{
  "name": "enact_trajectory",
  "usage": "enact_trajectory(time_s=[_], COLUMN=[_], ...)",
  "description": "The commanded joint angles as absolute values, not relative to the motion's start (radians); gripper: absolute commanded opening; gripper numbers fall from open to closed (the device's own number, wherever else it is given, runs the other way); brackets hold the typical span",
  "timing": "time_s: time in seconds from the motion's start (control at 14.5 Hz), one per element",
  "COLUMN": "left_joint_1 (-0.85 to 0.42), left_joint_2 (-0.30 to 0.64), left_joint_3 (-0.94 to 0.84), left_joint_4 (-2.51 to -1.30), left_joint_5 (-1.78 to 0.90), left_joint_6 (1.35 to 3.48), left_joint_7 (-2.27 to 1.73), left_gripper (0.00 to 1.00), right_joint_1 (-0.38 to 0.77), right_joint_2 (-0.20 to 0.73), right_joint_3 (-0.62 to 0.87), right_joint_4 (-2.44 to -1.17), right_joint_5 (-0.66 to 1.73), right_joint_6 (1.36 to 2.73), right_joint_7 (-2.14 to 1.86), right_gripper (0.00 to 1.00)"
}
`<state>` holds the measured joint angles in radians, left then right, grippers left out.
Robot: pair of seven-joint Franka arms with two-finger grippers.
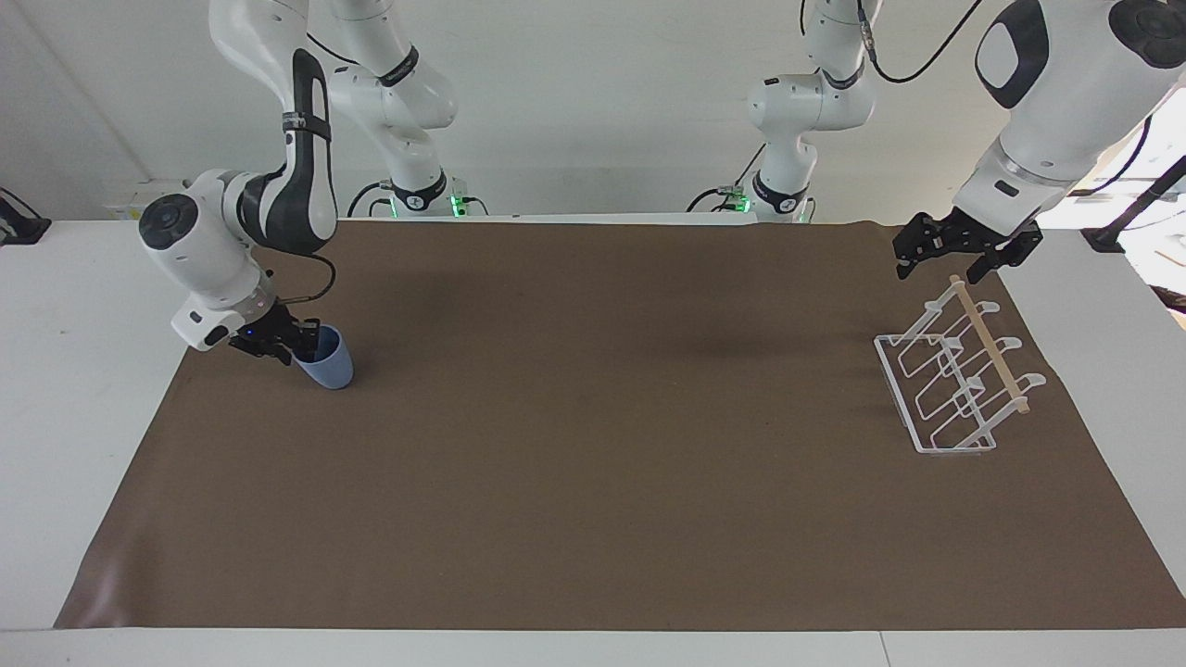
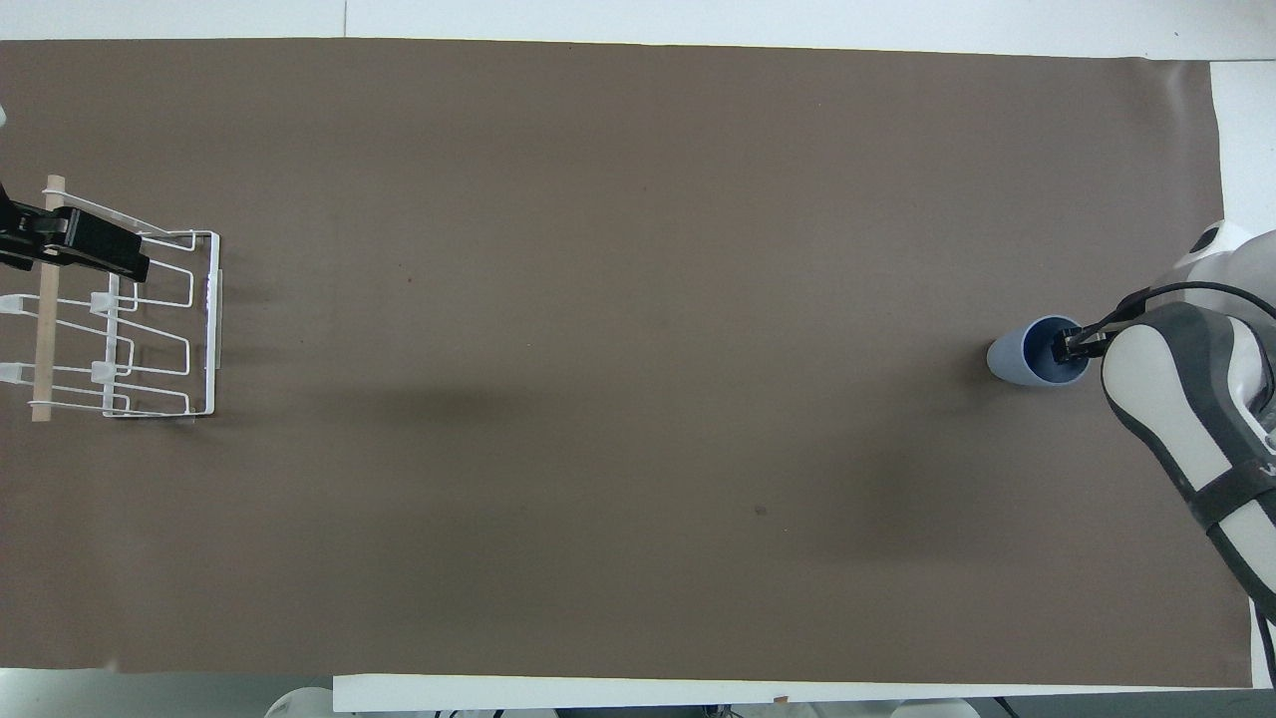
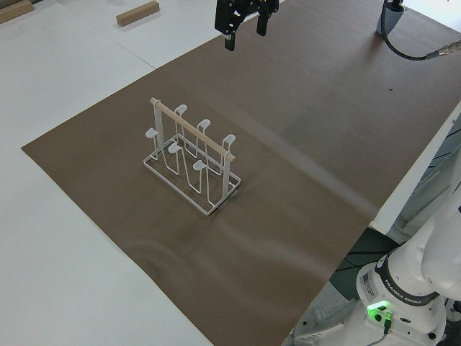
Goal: Hang cup on cup holder
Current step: 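Reach the right gripper down to the blue cup and grasp its rim, then lift the blue cup with the right gripper toward the left gripper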
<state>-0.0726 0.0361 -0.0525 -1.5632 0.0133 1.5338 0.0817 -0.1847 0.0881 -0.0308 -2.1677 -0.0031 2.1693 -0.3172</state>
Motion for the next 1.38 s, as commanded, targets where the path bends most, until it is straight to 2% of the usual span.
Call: enact_trajectory(time_s=[0.0,0.21,0.41,0.62,0.83,1.1,1.31], left_joint_1=[-0.072,-0.072,-0.072,-0.072,-0.072,-0.072,-0.058], left_joint_2=[0.029,0.029,0.029,0.029,0.029,0.015,-0.009], left_joint_3=[-0.052,-0.052,-0.052,-0.052,-0.052,-0.054,-0.043], left_joint_4=[-1.559,-1.559,-1.559,-1.559,-1.559,-1.569,-1.620], left_joint_5=[0.031,0.031,0.031,0.031,0.031,0.031,0.029], left_joint_6=[1.519,1.519,1.519,1.519,1.519,1.458,1.446], left_joint_7=[0.072,0.072,0.072,0.072,0.072,0.069,-0.054], left_gripper=[1.00,1.00,1.00,1.00,1.00,1.00,1.00], right_joint_1=[-0.184,-0.167,-0.137,-0.118,-0.045,0.046,0.136], right_joint_2=[0.083,0.086,0.078,0.075,0.071,0.037,0.020], right_joint_3=[-0.026,-0.023,-0.009,-0.009,-0.009,-0.009,-0.009], right_joint_4=[-2.174,-2.094,-1.950,-1.931,-1.937,-2.011,-2.063], right_joint_5=[0.017,0.081,0.373,0.688,0.862,1.137,1.323], right_joint_6=[2.171,2.077,1.898,1.816,1.802,1.819,1.923], right_joint_7=[-0.344,-0.347,-0.347,-0.345,-0.336,-0.224,-0.160], right_gripper=[0.00,0.00,0.00,0.00,0.00,0.00,0.00])
